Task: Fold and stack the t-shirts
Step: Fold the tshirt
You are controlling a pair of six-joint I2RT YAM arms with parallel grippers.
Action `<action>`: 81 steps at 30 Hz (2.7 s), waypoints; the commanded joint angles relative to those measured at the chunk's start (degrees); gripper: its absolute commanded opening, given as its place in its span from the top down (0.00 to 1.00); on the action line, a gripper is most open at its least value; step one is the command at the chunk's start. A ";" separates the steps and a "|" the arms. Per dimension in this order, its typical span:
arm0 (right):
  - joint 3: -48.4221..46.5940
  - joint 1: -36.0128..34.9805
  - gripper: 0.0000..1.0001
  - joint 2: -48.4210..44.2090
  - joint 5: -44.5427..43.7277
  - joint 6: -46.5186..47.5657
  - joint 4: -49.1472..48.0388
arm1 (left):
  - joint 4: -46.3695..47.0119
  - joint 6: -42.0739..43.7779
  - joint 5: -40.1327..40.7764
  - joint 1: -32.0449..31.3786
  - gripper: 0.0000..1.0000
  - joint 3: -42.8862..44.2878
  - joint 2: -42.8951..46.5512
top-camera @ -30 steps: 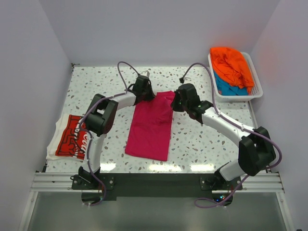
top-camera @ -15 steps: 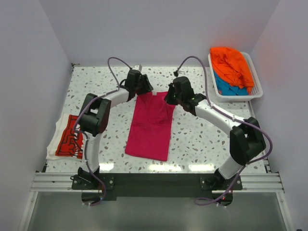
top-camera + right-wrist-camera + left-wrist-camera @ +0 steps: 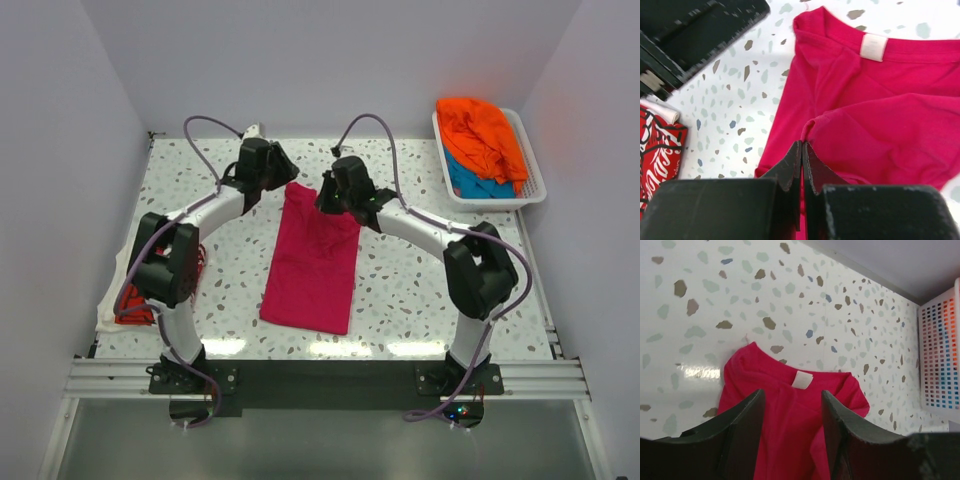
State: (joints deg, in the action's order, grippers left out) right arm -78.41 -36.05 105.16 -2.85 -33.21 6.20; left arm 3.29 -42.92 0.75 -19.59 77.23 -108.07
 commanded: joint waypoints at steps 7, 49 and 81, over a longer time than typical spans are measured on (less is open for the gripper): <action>-6.49 -4.37 1.00 5.57 -1.45 1.57 -5.49 | -3.20 -4.72 6.97 2.28 0.48 -8.93 8.22; -10.11 -0.78 0.46 6.99 -3.39 -1.32 5.32 | -6.53 3.00 -1.02 -0.79 0.58 -15.20 13.16; -20.20 11.88 0.70 24.03 -0.84 2.10 12.17 | -1.88 7.41 -15.00 -9.67 0.94 -13.86 0.66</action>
State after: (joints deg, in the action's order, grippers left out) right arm -95.90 -24.67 127.57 -3.25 -32.73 17.37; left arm -2.00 -33.93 -14.63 -29.54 65.14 -111.59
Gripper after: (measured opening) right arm 0.302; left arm 0.062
